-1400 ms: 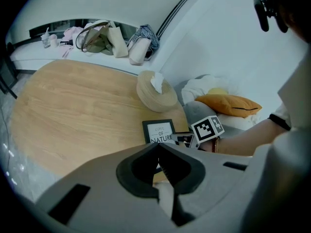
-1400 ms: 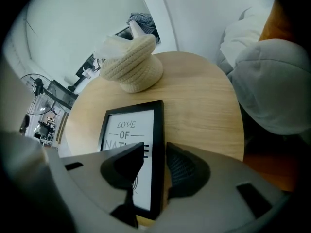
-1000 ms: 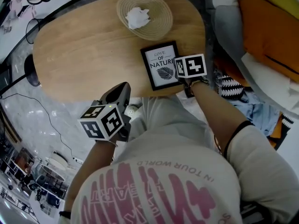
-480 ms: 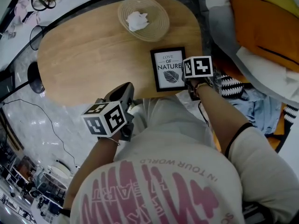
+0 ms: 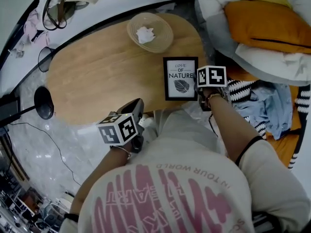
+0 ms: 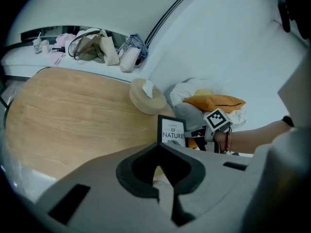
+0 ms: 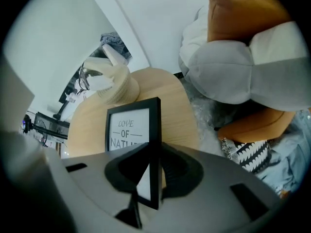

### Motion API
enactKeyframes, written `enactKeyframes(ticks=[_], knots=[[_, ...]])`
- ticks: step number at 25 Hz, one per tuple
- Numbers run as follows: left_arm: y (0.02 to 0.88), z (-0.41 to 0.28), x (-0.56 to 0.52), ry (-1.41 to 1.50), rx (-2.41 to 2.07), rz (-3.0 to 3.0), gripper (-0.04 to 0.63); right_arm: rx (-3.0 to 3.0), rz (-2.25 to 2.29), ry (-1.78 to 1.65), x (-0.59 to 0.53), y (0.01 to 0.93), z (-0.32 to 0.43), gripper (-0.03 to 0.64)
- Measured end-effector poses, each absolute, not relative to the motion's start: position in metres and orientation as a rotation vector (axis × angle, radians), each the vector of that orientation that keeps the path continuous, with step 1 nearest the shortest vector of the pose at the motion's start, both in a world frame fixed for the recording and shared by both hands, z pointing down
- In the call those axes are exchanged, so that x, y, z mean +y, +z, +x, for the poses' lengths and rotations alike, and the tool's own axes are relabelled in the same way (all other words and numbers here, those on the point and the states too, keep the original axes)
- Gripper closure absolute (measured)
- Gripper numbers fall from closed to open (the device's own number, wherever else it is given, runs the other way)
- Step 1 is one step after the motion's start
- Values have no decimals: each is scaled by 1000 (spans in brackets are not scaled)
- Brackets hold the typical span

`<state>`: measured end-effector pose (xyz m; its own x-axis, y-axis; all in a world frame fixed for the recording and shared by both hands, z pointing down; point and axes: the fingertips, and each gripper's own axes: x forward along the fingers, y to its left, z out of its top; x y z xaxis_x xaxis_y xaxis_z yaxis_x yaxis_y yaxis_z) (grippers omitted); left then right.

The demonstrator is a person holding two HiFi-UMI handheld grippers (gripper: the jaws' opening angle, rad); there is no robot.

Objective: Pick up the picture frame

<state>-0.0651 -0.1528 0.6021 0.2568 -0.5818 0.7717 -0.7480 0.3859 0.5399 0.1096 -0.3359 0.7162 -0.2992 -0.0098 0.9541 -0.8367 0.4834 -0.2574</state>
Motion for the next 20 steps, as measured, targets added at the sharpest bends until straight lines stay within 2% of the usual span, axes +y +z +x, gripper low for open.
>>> enactKeyframes(ticks=[4, 11, 20], knots=[[581, -77, -140, 199, -1430, 1366, 592, -1745, 827, 1025, -332, 676, 108, 538], [522, -144, -121, 108, -1592, 1425, 592, -1831, 929, 1092, -302, 605, 98, 538], [455, -172, -103, -23, -1670, 1567, 592, -1984, 950, 1199, -255, 535, 45, 538]])
